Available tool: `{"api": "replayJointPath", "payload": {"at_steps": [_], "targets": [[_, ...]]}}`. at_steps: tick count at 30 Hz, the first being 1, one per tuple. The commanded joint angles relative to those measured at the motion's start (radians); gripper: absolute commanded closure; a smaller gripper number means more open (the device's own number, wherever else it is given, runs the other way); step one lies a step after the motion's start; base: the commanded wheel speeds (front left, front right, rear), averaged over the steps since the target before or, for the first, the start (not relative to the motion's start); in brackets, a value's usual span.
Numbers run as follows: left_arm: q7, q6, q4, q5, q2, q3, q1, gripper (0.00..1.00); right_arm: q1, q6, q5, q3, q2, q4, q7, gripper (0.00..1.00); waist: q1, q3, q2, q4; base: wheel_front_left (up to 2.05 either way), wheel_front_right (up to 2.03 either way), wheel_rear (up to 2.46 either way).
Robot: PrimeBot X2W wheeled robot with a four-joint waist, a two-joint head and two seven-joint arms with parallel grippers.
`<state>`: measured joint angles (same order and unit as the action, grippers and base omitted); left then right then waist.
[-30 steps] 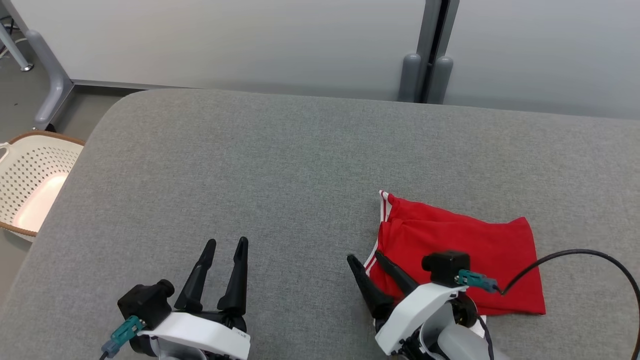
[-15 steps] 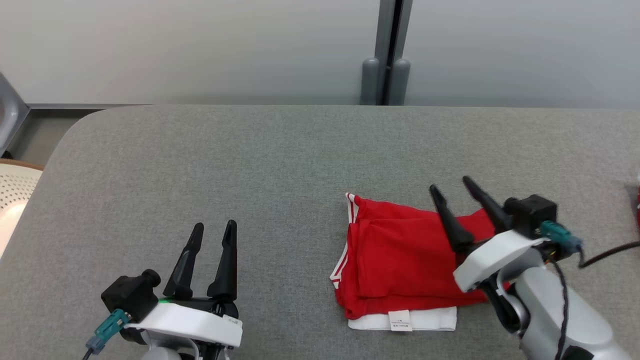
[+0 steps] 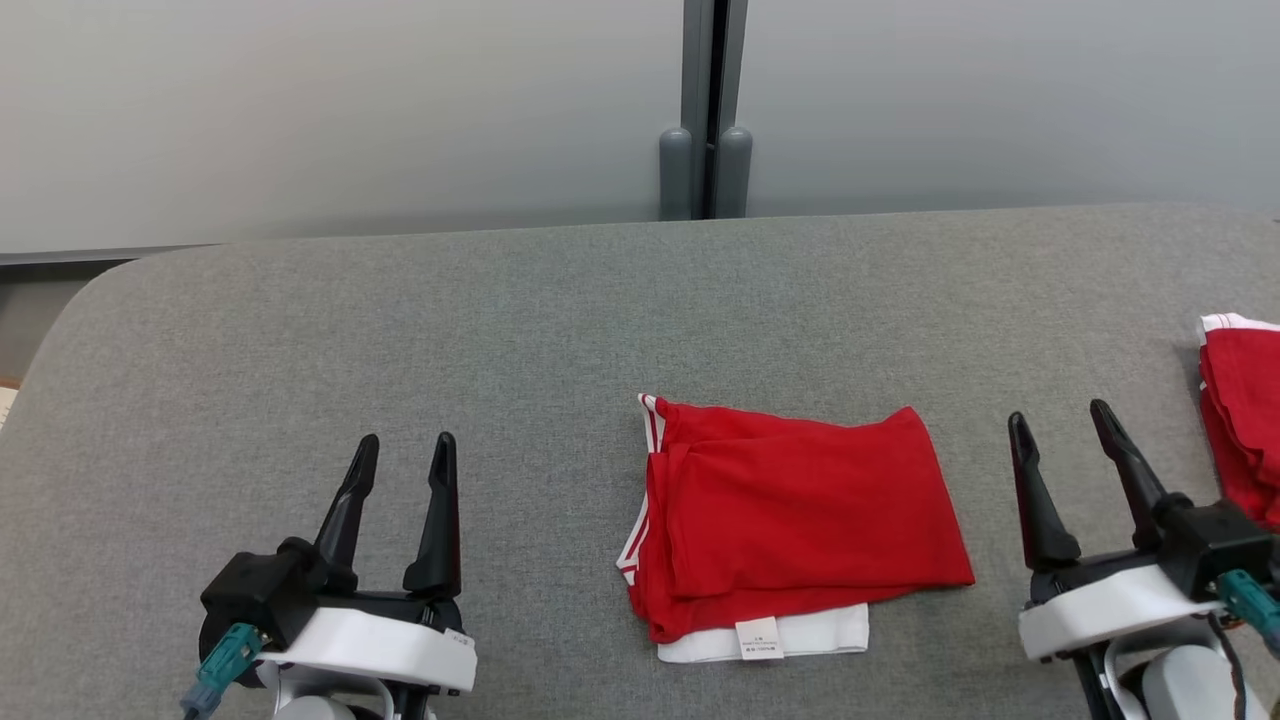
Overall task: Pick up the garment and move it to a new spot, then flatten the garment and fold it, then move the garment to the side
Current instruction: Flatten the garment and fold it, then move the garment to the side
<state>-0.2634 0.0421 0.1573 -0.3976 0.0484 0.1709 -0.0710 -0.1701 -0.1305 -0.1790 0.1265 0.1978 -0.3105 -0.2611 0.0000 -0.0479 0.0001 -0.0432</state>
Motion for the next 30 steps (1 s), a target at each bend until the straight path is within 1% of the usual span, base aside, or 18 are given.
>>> {"api": "replayJointPath", "payload": {"at_steps": [1,3,8,18,23,30], "targets": [[-0.001,-0.005,-0.004,0.005,0.004,-0.005,0.005,0.00,0.010,0.000,0.007,-0.002,-0.009,0.008,-0.005,0.00,0.0000,-0.001,-0.0001,0.002,0.00,0.00,0.00],[-0.001,-0.016,-0.008,0.020,0.004,-0.007,0.011,0.00,0.036,0.000,0.037,-0.024,-0.027,0.026,-0.005,0.00,0.0000,0.000,-0.0001,0.007,0.00,0.00,0.00],[-0.001,-0.017,-0.004,0.027,0.004,-0.004,0.025,0.00,0.068,0.000,0.068,-0.043,-0.065,0.041,-0.005,0.00,0.0000,0.003,-0.0001,0.011,0.00,0.00,0.00],[-0.001,-0.010,0.012,0.028,0.005,0.012,0.026,0.00,0.064,0.000,0.066,-0.067,-0.085,0.024,-0.005,0.00,0.0000,-0.003,-0.0001,-0.008,0.00,0.00,0.00],[-0.001,-0.008,0.028,0.030,0.004,0.022,0.005,0.00,0.037,0.000,0.040,-0.074,-0.090,-0.032,-0.005,0.00,0.0000,-0.035,-0.0001,-0.020,0.00,0.00,0.00],[-0.001,0.000,0.034,0.022,0.004,0.049,-0.031,0.00,-0.041,0.000,-0.047,-0.083,-0.101,-0.175,0.010,0.00,0.0000,-0.109,-0.0001,-0.043,0.00,0.00,0.00]]}}
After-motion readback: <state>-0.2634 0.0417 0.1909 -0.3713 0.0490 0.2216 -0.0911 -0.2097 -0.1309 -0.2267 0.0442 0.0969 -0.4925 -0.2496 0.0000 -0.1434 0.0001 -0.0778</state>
